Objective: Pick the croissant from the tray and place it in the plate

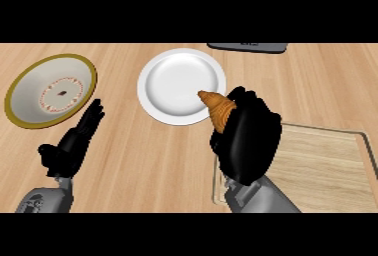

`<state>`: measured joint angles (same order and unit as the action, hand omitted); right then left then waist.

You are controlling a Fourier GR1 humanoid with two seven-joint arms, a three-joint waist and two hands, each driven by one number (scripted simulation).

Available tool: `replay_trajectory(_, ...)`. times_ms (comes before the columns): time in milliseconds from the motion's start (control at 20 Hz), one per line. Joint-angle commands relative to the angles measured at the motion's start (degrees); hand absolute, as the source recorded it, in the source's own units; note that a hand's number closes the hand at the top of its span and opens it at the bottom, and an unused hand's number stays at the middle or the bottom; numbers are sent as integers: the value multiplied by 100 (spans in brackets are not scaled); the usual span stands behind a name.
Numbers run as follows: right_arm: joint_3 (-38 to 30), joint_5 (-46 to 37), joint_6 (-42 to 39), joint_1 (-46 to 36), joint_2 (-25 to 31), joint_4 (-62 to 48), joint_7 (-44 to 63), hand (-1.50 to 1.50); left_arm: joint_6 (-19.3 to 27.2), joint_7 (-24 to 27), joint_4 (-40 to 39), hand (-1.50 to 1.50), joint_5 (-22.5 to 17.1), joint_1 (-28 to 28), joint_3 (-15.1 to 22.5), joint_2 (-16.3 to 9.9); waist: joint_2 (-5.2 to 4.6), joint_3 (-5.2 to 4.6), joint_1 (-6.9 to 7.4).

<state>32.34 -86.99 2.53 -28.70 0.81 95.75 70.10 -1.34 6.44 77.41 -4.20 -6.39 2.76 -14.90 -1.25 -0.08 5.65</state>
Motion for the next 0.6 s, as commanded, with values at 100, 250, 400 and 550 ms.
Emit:
replay_trajectory(100, -553, 753, 638, -1104, -77, -1364, 1148, 150, -206, 8, -147, 0, -57, -137, -27, -96, -49, 1, 145)
replay_trajectory(250, -785, 964, 896, -1478, -77, -1943, 1120, 150, -89, -77, -123, 0, 36, -234, 59, 11, -53, 6, 180)
replay_trajectory(400, -1235, 725, 1697, -1502, -77, -1871, 1114, 150, -107, -11, -173, 0, 34, -163, 64, 25, -55, 15, 131)
replay_trajectory(550, -1557, 794, 1665, -1742, -77, -2434, 1237, -150, -126, 15, -159, 0, 46, -263, 71, 22, -81, 6, 209)
